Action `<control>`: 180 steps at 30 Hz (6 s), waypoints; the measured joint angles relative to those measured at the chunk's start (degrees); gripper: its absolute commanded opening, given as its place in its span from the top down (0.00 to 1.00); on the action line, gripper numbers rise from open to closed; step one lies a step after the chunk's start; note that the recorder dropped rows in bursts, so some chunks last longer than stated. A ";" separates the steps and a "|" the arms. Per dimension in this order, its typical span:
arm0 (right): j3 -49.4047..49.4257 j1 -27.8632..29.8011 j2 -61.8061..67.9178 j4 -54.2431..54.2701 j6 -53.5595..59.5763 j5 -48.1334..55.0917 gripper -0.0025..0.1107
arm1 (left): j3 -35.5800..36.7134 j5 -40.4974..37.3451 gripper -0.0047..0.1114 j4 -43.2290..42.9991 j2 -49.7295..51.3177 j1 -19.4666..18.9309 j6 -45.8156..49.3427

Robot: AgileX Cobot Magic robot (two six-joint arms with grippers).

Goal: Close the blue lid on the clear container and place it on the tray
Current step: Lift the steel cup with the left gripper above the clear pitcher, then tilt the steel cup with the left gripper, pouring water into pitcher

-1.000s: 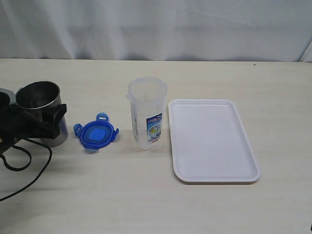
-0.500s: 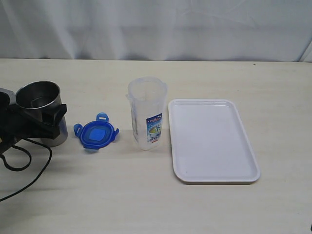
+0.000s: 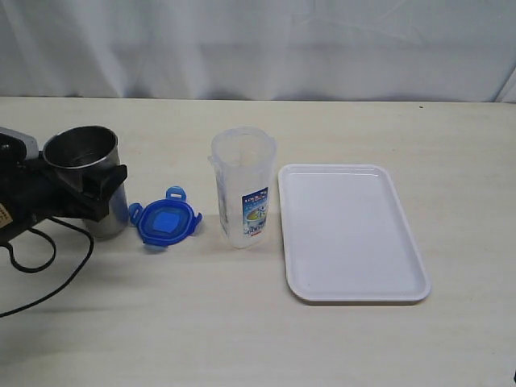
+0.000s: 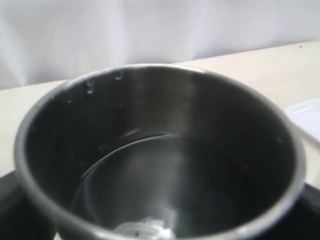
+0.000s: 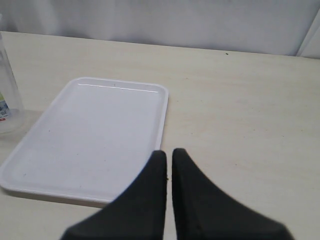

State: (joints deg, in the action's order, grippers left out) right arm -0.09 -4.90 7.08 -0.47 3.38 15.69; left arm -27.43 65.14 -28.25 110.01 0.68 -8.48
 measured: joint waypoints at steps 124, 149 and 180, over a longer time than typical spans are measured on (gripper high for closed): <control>0.00 0.00 0.00 0.00 0.00 0.00 0.94 | -28.62 -23.47 0.96 -21.53 -4.89 18.59 16.71; 0.00 0.00 0.00 0.00 0.00 0.00 0.94 | -28.62 -23.47 0.96 -21.53 -4.89 18.59 24.22; 0.00 0.00 0.00 0.00 0.00 -0.11 0.94 | -28.62 -23.47 0.96 -21.16 -4.89 18.59 33.21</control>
State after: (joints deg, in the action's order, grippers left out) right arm -0.09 -4.90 7.08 -0.47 3.38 15.58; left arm -56.04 41.67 -49.41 105.12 19.27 24.74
